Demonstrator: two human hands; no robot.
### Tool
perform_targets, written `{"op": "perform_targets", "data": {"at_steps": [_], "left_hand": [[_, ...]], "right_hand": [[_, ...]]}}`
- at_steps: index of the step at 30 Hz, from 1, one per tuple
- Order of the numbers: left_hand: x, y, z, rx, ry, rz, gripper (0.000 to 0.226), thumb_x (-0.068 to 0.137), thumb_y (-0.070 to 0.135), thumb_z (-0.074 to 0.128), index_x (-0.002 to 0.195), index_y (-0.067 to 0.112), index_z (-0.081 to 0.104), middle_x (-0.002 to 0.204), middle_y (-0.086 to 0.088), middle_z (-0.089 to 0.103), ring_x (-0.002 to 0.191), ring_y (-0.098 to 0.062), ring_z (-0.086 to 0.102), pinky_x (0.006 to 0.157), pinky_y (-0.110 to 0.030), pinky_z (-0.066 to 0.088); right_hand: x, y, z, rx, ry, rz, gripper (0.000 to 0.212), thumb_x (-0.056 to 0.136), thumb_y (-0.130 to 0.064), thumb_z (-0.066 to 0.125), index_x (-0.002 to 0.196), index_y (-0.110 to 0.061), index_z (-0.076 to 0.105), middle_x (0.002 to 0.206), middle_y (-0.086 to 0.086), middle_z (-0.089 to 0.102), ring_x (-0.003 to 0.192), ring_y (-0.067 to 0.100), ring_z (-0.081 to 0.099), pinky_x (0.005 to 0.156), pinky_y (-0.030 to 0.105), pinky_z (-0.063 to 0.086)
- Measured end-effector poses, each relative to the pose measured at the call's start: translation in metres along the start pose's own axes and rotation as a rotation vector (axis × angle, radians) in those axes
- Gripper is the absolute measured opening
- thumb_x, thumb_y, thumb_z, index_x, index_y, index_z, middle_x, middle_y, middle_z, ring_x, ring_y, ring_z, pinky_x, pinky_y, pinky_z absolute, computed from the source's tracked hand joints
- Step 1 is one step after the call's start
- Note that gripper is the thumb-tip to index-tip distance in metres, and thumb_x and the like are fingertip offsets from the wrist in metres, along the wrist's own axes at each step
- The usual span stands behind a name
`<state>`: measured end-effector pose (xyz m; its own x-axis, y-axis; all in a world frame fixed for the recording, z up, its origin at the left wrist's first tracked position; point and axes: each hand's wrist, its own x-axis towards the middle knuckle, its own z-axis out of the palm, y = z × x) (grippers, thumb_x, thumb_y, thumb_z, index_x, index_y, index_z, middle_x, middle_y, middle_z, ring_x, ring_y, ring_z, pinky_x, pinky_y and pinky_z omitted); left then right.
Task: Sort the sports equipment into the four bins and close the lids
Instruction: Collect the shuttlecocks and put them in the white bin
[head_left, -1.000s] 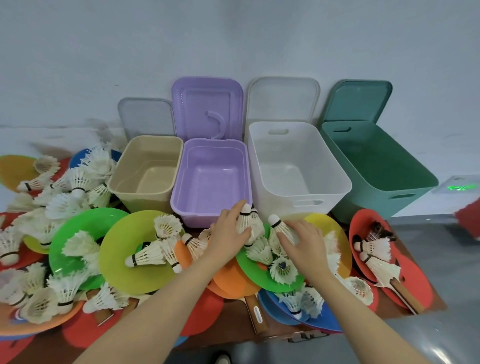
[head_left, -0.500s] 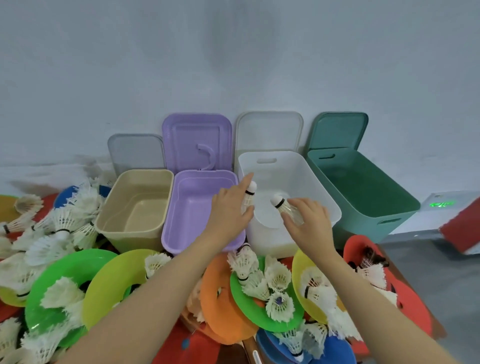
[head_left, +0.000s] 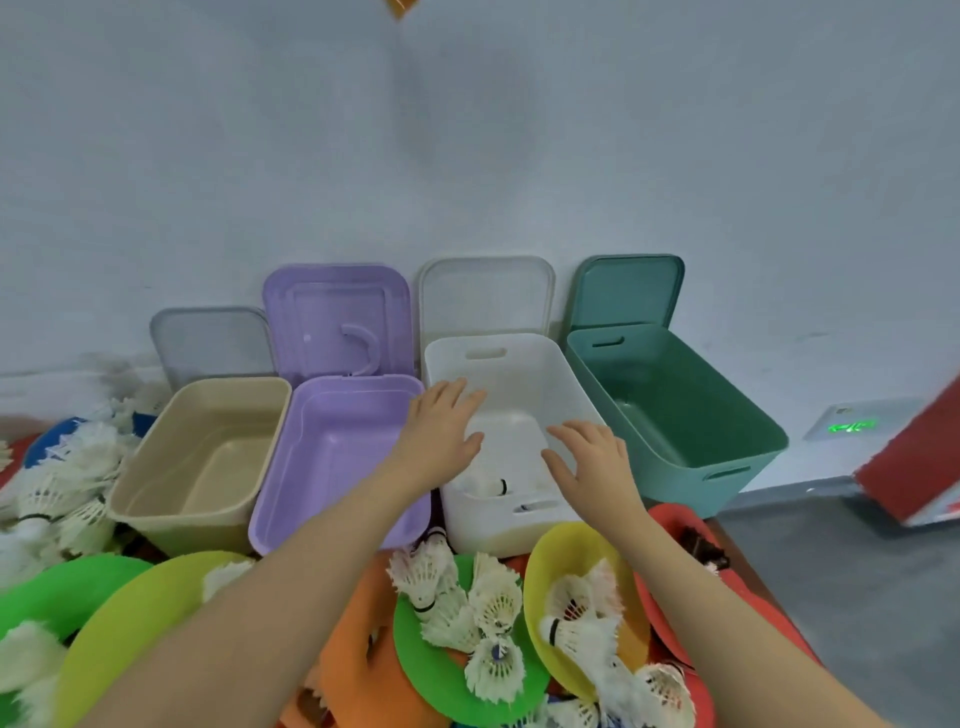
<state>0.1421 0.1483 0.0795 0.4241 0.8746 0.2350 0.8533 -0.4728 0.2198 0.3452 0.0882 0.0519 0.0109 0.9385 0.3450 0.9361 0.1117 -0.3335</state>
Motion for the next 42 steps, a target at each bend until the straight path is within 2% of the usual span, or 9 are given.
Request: {"op": "perform_targets", "data": {"at_steps": [4, 9, 14, 17, 23, 28, 30, 34, 42], "left_hand": [[-0.042, -0.002, 0.013, -0.075, 0.109, -0.045, 0.046, 0.089, 0.030, 0.050, 0.134, 0.016, 0.047, 0.140, -0.009, 0.043, 0.128, -0.030, 0.035, 0.099, -0.042, 0.027], [-0.102, -0.007, 0.043, -0.038, 0.232, -0.057, 0.038, 0.079, 0.038, 0.042, 0.105, 0.019, 0.062, 0.109, -0.006, 0.062, 0.102, -0.020, 0.040, 0.079, -0.038, 0.034], [-0.144, -0.014, 0.070, 0.040, 0.080, -0.129, 0.037, 0.078, 0.047, 0.043, 0.092, 0.024, 0.068, 0.109, 0.002, 0.063, 0.106, -0.016, 0.039, 0.078, -0.040, 0.042], [-0.157, -0.013, 0.081, 0.106, 0.000, -0.156, 0.040, 0.075, 0.052, 0.042, 0.091, 0.029, 0.070, 0.111, 0.007, 0.064, 0.109, -0.018, 0.047, 0.086, -0.035, 0.033], [-0.158, -0.008, 0.087, -0.126, 0.232, -0.242, 0.014, 0.078, 0.031, 0.063, 0.079, 0.021, 0.073, 0.096, 0.009, 0.067, 0.100, -0.020, 0.056, 0.080, -0.029, 0.022], [-0.160, -0.012, 0.077, -0.257, 0.394, -0.221, 0.030, 0.080, 0.040, 0.051, 0.079, 0.017, 0.070, 0.096, 0.005, 0.065, 0.099, -0.009, 0.047, 0.080, -0.034, 0.030], [-0.160, -0.014, 0.070, -0.304, 0.410, -0.200, 0.029, 0.081, 0.039, 0.052, 0.081, 0.015, 0.070, 0.099, 0.001, 0.065, 0.098, -0.014, 0.050, 0.079, -0.044, 0.043], [-0.154, -0.014, 0.050, -0.444, 0.442, -0.211, 0.028, 0.081, 0.039, 0.055, 0.083, 0.015, 0.070, 0.104, -0.003, 0.063, 0.099, -0.026, 0.056, 0.075, -0.054, 0.049], [-0.108, -0.003, -0.002, -0.470, 0.642, -0.095, 0.028, 0.083, 0.033, 0.058, 0.080, 0.008, 0.071, 0.097, -0.005, 0.063, 0.085, -0.019, 0.057, 0.074, -0.047, 0.050]], "right_hand": [[-0.035, -0.002, 0.007, 0.161, 0.096, -0.215, 0.035, 0.090, -0.036, 0.044, 0.107, -0.015, 0.067, 0.102, -0.003, 0.065, 0.098, 0.015, 0.054, 0.084, 0.025, 0.034], [-0.066, 0.000, 0.031, 0.183, -0.041, -0.320, 0.030, 0.087, -0.038, 0.048, 0.101, -0.020, 0.067, 0.095, -0.007, 0.063, 0.093, 0.015, 0.056, 0.081, 0.025, 0.034], [-0.083, -0.002, 0.057, -0.015, -0.366, -0.216, 0.042, 0.088, -0.048, 0.048, 0.123, -0.026, 0.056, 0.125, -0.004, 0.048, 0.119, 0.021, 0.038, 0.096, 0.032, 0.021], [-0.086, -0.009, 0.068, -0.135, -0.423, -0.173, 0.040, 0.088, -0.043, 0.049, 0.124, -0.025, 0.054, 0.133, -0.001, 0.040, 0.125, 0.022, 0.030, 0.098, 0.033, 0.014], [-0.090, -0.020, 0.071, -0.083, -0.322, -0.118, 0.014, 0.090, -0.029, 0.049, 0.096, -0.025, 0.061, 0.108, -0.009, 0.053, 0.111, 0.017, 0.039, 0.091, 0.031, 0.014], [-0.090, -0.022, 0.058, 0.172, -0.189, -0.113, 0.008, 0.088, -0.023, 0.059, 0.080, -0.025, 0.060, 0.075, -0.016, 0.053, 0.080, 0.008, 0.049, 0.078, 0.028, 0.016], [-0.089, -0.023, 0.053, 0.232, -0.110, -0.139, 0.011, 0.084, -0.018, 0.065, 0.078, -0.025, 0.061, 0.072, -0.019, 0.052, 0.072, 0.003, 0.048, 0.076, 0.028, 0.018], [-0.080, -0.027, 0.039, 0.413, -0.030, -0.229, 0.010, 0.081, -0.013, 0.068, 0.078, -0.021, 0.062, 0.075, -0.017, 0.058, 0.072, 0.005, 0.054, 0.076, 0.032, 0.037], [-0.031, -0.040, -0.009, 0.555, 0.227, -0.299, 0.006, 0.083, -0.013, 0.060, 0.079, -0.009, 0.063, 0.074, -0.002, 0.060, 0.070, 0.010, 0.054, 0.065, 0.030, 0.047]]}}
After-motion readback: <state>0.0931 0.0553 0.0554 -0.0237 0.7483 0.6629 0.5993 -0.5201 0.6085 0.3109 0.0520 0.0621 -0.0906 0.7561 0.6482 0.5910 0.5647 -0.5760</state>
